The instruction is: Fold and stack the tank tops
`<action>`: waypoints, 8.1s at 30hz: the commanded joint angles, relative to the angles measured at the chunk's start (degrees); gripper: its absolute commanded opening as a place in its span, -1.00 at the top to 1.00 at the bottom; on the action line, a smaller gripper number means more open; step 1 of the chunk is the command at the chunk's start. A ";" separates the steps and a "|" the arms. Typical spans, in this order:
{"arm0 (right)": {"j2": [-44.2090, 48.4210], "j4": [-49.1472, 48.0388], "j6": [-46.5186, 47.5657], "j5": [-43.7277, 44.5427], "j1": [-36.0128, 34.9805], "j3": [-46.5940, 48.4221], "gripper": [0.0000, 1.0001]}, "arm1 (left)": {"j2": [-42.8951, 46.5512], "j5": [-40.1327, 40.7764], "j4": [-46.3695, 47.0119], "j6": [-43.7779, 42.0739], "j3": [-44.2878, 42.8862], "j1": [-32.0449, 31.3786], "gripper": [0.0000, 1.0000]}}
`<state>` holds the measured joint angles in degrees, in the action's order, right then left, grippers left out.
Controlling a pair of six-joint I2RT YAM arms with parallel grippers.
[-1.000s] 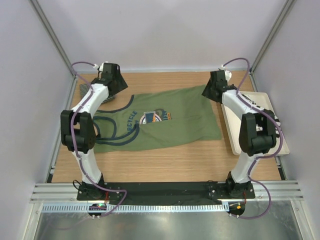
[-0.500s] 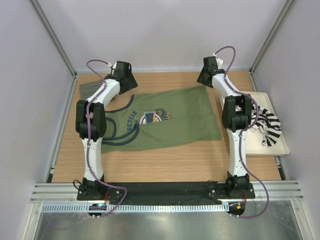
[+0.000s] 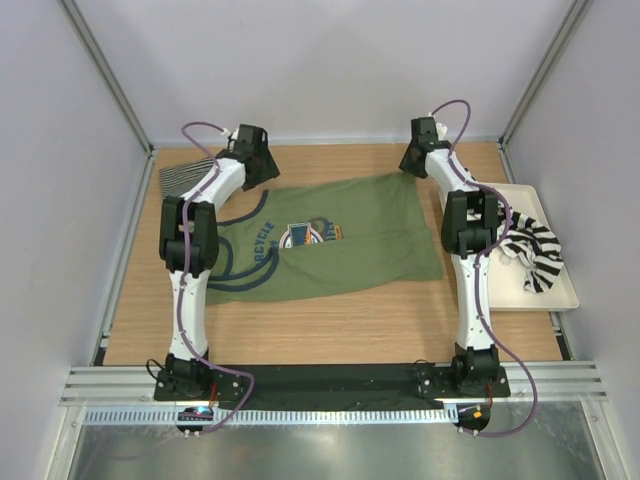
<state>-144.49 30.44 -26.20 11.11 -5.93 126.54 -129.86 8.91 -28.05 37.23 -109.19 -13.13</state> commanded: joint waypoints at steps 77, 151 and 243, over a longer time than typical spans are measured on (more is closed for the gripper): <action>37.60 -12.06 -4.21 0.31 -0.22 -40.66 0.97 | 18.40 15.08 -4.56 -4.36 16.27 -8.23 1.00; 57.75 -16.20 -7.82 2.95 -0.22 -77.23 0.41 | 41.71 16.15 -0.78 9.61 51.88 -23.44 0.08; 64.42 9.02 -13.10 -3.99 -45.68 -64.85 -0.08 | -13.52 -3.63 13.47 -1.10 -28.81 -7.70 -0.89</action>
<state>-82.04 36.86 -42.22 4.56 -56.16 57.32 -154.30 5.10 -16.53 41.69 -139.26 -19.99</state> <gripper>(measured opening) 0.554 0.942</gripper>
